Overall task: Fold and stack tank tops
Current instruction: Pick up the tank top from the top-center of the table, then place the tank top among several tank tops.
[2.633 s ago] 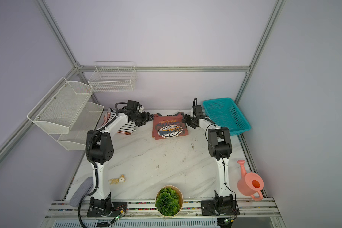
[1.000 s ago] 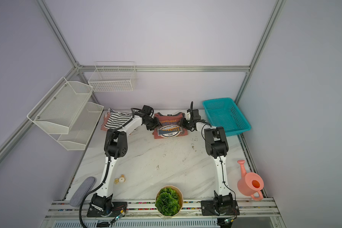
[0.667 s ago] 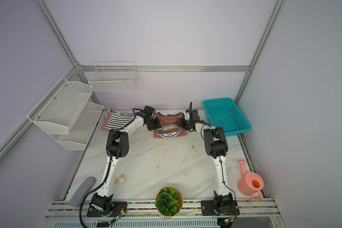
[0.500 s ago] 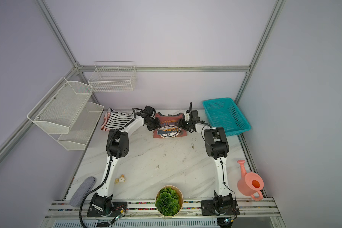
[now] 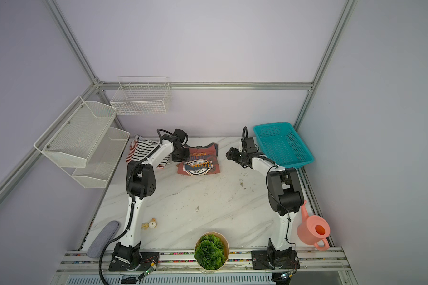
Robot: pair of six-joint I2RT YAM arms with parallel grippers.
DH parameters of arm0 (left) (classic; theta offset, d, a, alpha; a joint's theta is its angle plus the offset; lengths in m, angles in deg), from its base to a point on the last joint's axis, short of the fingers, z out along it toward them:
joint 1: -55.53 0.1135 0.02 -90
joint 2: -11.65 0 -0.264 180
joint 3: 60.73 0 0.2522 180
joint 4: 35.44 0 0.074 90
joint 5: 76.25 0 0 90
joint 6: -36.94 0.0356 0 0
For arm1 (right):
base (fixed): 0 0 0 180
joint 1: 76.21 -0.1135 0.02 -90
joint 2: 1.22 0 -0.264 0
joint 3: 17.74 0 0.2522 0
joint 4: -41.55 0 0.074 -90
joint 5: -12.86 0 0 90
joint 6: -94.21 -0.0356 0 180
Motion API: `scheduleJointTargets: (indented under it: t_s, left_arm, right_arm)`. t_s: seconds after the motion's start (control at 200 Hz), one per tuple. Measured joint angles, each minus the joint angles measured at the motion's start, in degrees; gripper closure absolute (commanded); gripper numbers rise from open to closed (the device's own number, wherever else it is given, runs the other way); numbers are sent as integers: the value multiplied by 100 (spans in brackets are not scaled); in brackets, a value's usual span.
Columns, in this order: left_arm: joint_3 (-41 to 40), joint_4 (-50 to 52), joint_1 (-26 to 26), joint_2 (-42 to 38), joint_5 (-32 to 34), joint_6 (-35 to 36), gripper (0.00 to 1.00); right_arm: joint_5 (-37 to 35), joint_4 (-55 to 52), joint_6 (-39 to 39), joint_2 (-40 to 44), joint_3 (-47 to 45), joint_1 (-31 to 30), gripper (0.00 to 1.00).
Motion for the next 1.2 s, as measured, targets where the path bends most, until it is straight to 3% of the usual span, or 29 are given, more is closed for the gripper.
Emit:
scheduleJointTargets:
  t_s: [0.685, 1.2]
  left_arm:
    - [142, 236, 2, -1060, 1152, 1217, 100]
    - [142, 243, 225, -1193, 1764, 1399, 100]
  right_arm:
    - [13, 254, -243, 28, -461, 0, 23]
    - [35, 295, -251, 28, -608, 0, 23]
